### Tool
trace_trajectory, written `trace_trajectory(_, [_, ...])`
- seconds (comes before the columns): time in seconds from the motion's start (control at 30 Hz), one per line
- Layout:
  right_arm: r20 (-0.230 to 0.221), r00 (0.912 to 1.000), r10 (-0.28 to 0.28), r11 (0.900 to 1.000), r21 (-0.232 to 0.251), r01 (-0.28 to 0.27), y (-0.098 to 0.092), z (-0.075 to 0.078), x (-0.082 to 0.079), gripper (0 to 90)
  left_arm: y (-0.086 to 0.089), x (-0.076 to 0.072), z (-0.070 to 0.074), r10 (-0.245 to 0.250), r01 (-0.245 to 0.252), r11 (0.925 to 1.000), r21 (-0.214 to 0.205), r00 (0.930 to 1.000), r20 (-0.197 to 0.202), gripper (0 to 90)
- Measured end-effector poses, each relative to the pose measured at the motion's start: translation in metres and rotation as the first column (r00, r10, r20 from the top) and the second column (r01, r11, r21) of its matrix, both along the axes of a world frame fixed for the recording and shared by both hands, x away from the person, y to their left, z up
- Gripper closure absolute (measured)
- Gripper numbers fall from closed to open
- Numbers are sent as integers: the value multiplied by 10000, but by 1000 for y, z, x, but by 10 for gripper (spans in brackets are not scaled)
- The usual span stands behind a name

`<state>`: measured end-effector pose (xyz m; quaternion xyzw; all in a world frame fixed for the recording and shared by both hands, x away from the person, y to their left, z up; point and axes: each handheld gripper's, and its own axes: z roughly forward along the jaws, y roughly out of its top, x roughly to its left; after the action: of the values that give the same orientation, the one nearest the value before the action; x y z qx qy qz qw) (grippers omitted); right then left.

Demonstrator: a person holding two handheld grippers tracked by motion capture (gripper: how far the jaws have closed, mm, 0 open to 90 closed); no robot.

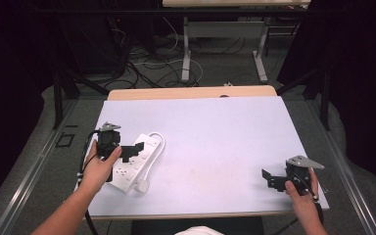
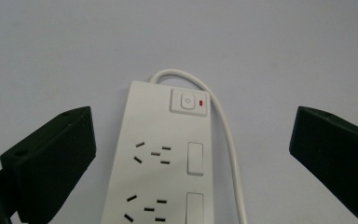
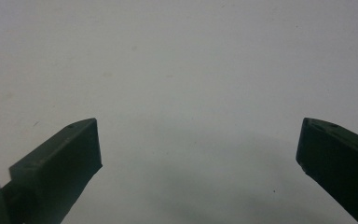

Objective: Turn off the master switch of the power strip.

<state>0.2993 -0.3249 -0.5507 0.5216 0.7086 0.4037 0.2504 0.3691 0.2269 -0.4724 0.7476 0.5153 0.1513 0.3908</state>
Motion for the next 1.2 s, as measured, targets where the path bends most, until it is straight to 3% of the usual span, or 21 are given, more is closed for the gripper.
trace_trajectory(0.17, [43,10000,-55,10000,55,55,1,0,0,0,11,-10,2,78,-76,9996,-279,9999,93,3])
trace_trajectory(0.27, [128,9999,-65,9999,98,64,1,-1,1,0,16,-16,2,92,-87,9997,-241,9998,200,3])
trace_trajectory(0.3, [-47,10000,39,10000,39,-39,0,0,0,0,18,-18,2,95,-89,9997,-246,9997,237,3])
trace_trajectory(0.53, [-25,10000,-17,9999,105,17,0,1,0,0,32,-32,-4,305,-287,9974,-656,9992,269,4])
trace_trajectory(0.7, [-14,10000,-31,9999,108,31,0,1,0,0,39,-43,-10,575,-497,9912,-1223,9965,608,4])
trace_trajectory(1.2, [-35,10000,-91,9998,170,92,-1,1,-1,0,61,-63,-32,994,-900,9902,-1073,9914,857,11])
